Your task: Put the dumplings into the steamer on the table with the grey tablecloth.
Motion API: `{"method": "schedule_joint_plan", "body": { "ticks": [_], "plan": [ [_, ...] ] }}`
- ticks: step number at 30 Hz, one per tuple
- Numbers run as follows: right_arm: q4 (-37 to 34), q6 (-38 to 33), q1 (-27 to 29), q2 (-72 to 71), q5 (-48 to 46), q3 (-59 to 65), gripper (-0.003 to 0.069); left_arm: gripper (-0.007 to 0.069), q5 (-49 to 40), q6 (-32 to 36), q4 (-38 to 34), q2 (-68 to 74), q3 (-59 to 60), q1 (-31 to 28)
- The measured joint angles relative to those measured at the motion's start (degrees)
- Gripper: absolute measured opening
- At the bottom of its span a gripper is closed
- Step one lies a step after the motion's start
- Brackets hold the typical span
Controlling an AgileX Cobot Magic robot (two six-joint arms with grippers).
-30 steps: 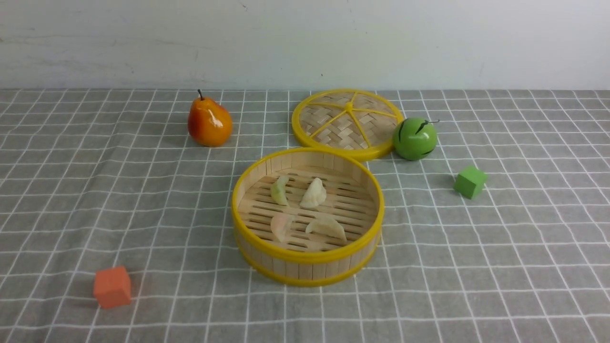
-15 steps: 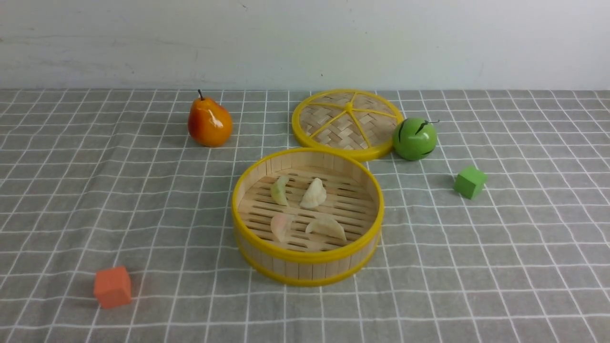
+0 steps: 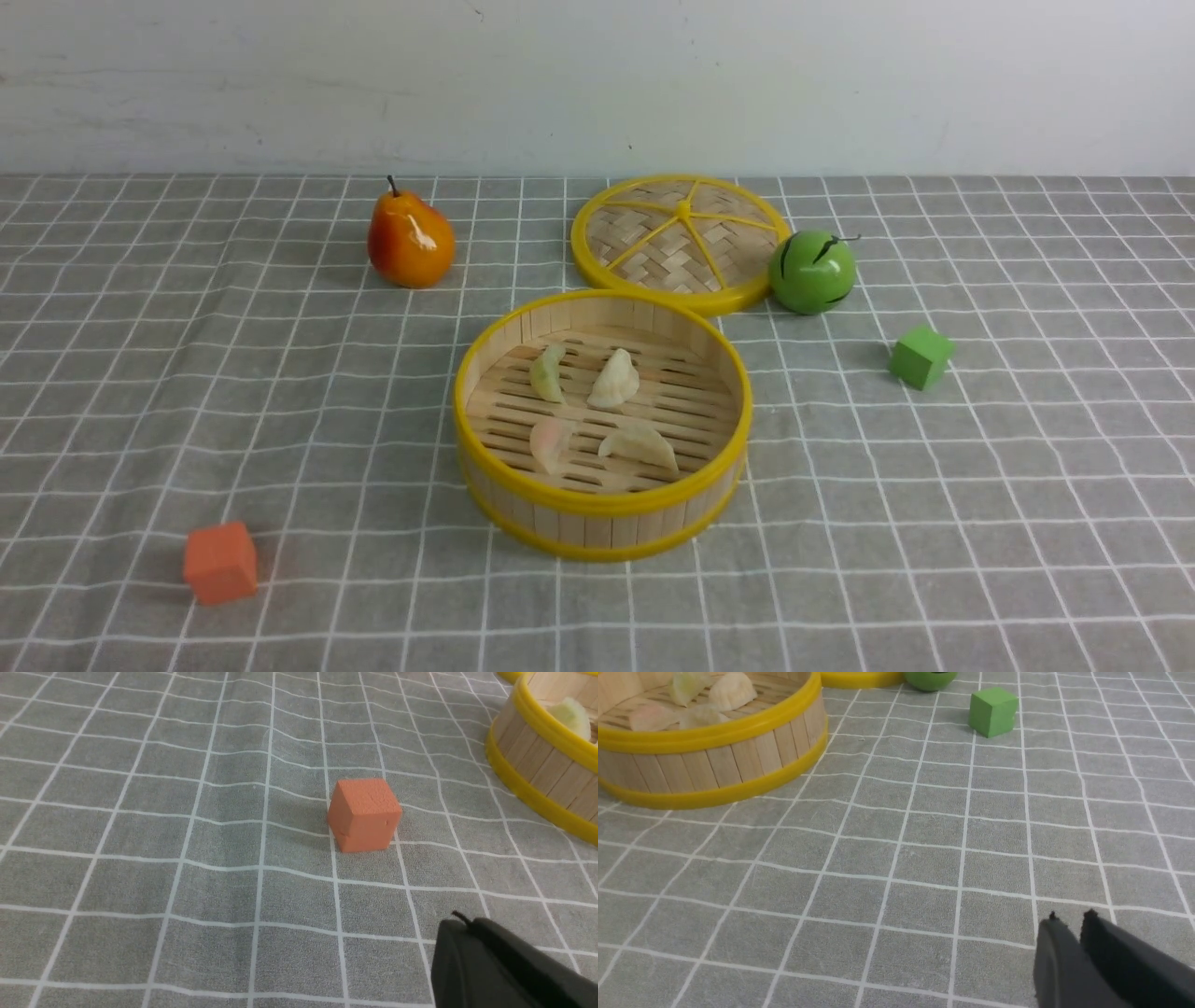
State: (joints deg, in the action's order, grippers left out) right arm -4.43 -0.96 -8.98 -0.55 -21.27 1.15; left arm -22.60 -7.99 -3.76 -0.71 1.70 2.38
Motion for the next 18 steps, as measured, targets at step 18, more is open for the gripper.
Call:
{"method": "schedule_joint_plan", "body": {
  "ticks": [18],
  "plan": [
    [0.0,0.0,0.0,0.0,0.0,0.0,0.0097,-0.0014,-0.02,0.0,0.38,0.0,0.0,0.0]
  ]
}}
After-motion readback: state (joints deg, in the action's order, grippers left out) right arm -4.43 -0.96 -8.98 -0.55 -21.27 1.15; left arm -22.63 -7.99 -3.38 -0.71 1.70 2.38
